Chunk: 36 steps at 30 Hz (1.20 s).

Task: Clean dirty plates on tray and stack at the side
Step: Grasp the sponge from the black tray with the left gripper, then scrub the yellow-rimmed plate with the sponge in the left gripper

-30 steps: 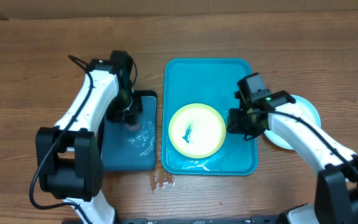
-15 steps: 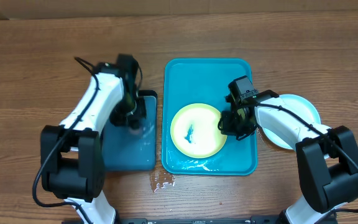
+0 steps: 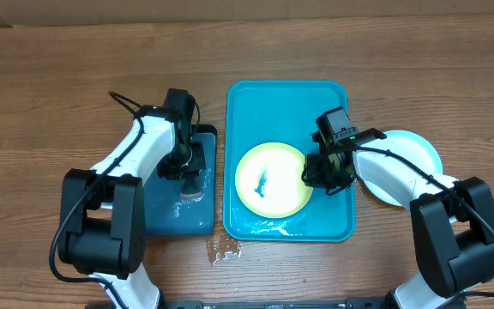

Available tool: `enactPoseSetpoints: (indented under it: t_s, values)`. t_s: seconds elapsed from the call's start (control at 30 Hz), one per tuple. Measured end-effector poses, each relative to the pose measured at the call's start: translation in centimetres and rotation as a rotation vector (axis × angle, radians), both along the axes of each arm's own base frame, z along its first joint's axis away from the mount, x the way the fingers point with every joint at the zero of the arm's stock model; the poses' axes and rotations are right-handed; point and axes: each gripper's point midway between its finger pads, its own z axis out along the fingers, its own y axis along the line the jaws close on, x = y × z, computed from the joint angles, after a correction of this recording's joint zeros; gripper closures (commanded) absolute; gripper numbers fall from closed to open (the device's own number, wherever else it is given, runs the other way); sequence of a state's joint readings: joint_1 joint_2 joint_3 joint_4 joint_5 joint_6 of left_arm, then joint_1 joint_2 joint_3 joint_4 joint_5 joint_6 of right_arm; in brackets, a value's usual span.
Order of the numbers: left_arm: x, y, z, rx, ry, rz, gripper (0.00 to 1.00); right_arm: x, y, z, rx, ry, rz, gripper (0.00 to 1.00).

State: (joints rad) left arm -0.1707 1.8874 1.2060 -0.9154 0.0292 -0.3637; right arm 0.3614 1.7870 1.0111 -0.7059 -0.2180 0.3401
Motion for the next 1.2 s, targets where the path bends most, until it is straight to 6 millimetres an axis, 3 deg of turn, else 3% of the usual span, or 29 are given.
enactPoseSetpoints:
  t_s: [0.03,0.23,0.37,0.6,0.67,0.77,0.8,0.9,1.0,1.1,1.2]
  values:
    - [-0.1,0.0,-0.2,0.000,0.002,0.000,0.96,0.0,0.0,0.0,0.001,-0.001,0.000,0.96]
    - [-1.4,0.0,-0.2,0.006,0.051,-0.014,0.96,0.1,0.0,0.0,0.001,-0.003,-0.001,0.96]
    - [-2.2,0.1,1.6,0.016,0.114,-0.014,0.96,0.1,0.0,0.0,0.002,-0.003,0.000,0.96]
    - [3.7,-1.0,10.4,0.003,-0.073,-0.033,0.96,0.0,0.0,0.0,0.003,-0.003,-0.002,0.96]
    - [5.0,-2.0,11.7,-0.010,-0.137,-0.054,0.96,0.0,0.0,0.0,0.003,-0.003,-0.003,0.96]
    - [5.6,-4.4,11.9,-0.051,-0.177,-0.093,0.96,0.1,0.1,0.0,0.004,-0.004,-0.009,0.96]
    - [5.8,-7.7,12.0,-0.118,-0.209,-0.139,0.96,0.1,0.1,0.0,0.004,-0.003,-0.015,0.96]
    - [6.4,-12.8,11.2,-0.222,-0.255,-0.204,0.96,0.1,0.0,0.0,0.004,-0.002,-0.018,0.96]
    - [4.0,-19.0,6.7,-0.293,-0.149,-0.294,0.96,0.0,0.0,0.0,0.004,0.001,-0.021,0.96]
    - [1.5,-21.5,2.7,-0.294,-0.046,-0.319,0.96,0.0,0.0,0.0,0.003,0.005,-0.020,0.96]
    - [0.7,-21.4,1.3,-0.259,-0.005,-0.305,0.96,-0.1,0.0,0.0,0.001,0.006,-0.021,0.96]
